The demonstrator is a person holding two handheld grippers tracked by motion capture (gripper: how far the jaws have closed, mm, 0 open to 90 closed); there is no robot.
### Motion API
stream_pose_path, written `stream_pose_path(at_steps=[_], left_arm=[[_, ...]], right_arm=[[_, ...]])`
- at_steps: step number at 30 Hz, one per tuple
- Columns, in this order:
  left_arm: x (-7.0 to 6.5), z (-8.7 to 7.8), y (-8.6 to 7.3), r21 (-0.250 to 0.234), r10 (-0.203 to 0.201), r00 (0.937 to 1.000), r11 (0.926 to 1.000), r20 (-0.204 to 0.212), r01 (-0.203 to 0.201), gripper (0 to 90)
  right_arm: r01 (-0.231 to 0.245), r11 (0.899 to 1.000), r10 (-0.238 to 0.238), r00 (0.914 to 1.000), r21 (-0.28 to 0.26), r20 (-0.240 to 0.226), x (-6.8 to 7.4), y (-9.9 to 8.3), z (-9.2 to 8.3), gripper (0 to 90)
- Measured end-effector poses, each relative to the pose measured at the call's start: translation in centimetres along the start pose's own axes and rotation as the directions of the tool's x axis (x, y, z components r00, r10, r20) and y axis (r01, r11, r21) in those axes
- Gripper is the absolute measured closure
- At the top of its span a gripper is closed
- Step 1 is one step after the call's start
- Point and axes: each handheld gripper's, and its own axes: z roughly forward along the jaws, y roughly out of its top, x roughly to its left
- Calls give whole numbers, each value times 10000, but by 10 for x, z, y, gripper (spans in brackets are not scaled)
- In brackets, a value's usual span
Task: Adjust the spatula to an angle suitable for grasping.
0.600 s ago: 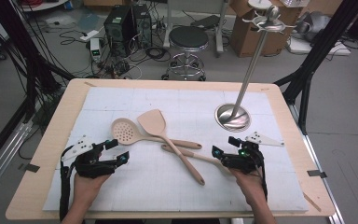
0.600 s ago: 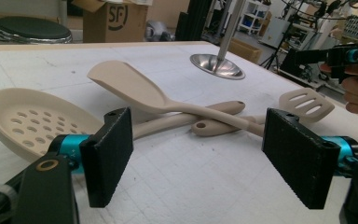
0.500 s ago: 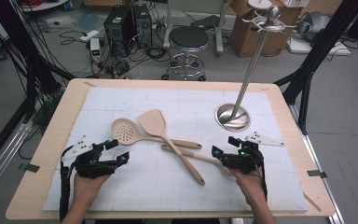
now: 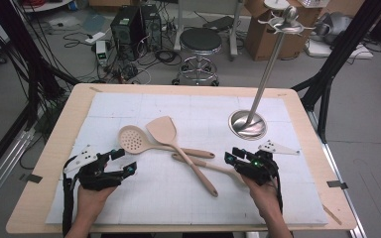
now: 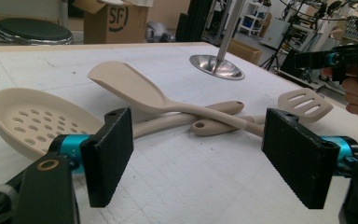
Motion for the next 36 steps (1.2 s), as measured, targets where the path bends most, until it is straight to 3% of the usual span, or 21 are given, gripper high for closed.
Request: stream_pose_path(at_steps=[5, 11, 26, 33, 36], left_arm=[[-2, -2, 0, -37, 87, 10000, 10000, -33, -87, 257], [-2, -2, 0, -9, 74, 10000, 10000, -29, -74, 257], [-4, -1, -1, -46, 131, 9999, 9999, 8, -131, 257], [-4, -1, 0, 9, 187, 9998, 9998, 40, -187, 258], [-4, -1, 0, -24, 178, 9998, 9998, 25, -178, 258]], right_arm=[[-354, 9994, 356, 9987, 52, -369, 2, -1, 1, 746], [-366, 9992, 375, 9978, 182, -538, 6, -4, 3, 896], [-305, 9953, 385, 9955, 916, -870, 20, -22, 0, 896], [-385, 9831, 558, 9941, 1788, -930, 23, -46, 0, 896], [-824, 9768, 1056, 9883, 1975, -1099, 21, -57, -1, 896]])
